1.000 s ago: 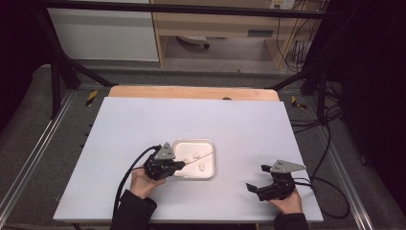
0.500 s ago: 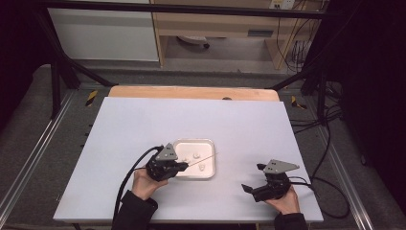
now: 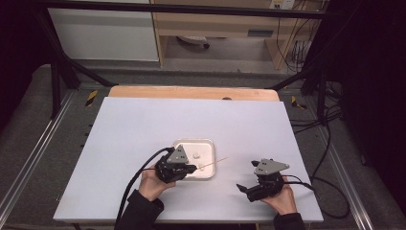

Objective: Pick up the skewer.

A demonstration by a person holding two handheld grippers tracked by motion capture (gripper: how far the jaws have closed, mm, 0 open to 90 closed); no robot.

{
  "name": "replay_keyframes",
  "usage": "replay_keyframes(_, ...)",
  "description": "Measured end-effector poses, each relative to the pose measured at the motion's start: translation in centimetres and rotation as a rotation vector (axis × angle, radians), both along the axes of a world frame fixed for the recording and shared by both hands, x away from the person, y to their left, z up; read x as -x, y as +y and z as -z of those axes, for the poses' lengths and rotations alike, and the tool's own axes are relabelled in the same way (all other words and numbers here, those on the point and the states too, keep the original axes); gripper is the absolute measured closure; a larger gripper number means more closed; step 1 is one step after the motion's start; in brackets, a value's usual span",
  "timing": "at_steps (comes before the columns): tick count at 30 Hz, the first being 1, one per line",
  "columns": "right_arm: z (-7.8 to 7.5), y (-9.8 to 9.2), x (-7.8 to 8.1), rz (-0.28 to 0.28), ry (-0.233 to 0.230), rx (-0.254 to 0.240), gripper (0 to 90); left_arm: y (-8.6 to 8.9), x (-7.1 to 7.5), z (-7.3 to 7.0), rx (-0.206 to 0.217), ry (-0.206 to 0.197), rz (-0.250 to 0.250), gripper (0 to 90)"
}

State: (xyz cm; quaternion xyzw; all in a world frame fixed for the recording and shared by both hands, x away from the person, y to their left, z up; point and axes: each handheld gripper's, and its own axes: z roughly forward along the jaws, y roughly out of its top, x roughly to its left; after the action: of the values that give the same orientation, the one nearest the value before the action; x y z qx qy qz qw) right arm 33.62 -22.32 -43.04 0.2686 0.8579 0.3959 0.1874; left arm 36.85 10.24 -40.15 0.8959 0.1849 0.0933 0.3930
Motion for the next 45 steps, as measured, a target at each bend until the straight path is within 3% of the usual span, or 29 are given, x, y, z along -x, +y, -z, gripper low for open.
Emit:
replay_keyframes(6, -0.4, 0.8, 0.1, -0.022, -0.029, 0.050, 4.9, -1.2, 0.3, -0.4, -0.014, -0.007, 0.027, 88.5)
replay_keyframes(14, -0.9, 2.3, 0.5, -0.075, -0.116, 0.175, 9.2, -2.5, 0.8, -1.1, -0.034, -0.021, 0.061, 88.5)
replay_keyframes(22, -1.1, 3.3, 0.6, -0.121, -0.173, 0.257, 16.1, -4.0, 1.3, -1.6, -0.057, -0.034, 0.103, 88.5)
replay_keyframes(29, -1.4, 3.6, 1.0, -0.165, -0.246, 0.308, 30.5, -5.1, 1.4, -1.6, -0.077, -0.031, 0.126, 88.5)
replay_keyframes(35, -1.1, 3.7, 1.0, -0.210, -0.280, 0.359, 43.4, -5.9, 1.5, -1.6, -0.099, -0.030, 0.147, 88.5)
replay_keyframes(45, -0.6, 3.7, 1.1, -0.281, -0.354, 0.478, 65.4, -6.6, 1.6, -1.5, -0.113, -0.028, 0.164, 88.5)
